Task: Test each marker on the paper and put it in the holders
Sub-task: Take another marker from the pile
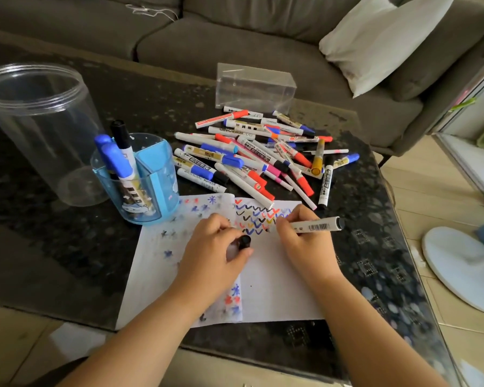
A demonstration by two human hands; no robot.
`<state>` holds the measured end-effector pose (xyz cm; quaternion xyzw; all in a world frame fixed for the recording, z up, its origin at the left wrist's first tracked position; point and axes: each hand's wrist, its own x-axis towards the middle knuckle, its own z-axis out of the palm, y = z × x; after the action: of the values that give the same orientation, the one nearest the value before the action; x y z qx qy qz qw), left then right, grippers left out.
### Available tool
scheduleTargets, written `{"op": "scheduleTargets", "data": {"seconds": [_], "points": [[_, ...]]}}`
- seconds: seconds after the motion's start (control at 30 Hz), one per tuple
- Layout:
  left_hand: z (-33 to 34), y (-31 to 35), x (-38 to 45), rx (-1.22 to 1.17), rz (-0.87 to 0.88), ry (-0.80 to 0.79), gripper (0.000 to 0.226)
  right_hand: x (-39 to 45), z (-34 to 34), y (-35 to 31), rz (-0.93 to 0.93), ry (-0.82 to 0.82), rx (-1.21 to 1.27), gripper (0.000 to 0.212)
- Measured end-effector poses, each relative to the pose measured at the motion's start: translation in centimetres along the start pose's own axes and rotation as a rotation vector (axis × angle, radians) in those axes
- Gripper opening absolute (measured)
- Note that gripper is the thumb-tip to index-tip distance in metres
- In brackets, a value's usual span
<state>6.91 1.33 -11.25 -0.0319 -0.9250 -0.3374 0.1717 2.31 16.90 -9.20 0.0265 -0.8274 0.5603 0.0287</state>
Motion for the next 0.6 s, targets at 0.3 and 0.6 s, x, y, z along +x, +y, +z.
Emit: {"op": "scheduleTargets", "data": {"seconds": [0.3,0.6], "points": [[-0.08,0.05,-0.11,0.008,0.015,0.012,0.031,0.30,0.35,0.47,-0.034,-0.025,-0.066,0.034],[0.08,-0.13,-0.09,0.017,0.016,0.013,0.032,0.38,0.37,0.52,-0.008,0.059,-0.051,0.033]]}}
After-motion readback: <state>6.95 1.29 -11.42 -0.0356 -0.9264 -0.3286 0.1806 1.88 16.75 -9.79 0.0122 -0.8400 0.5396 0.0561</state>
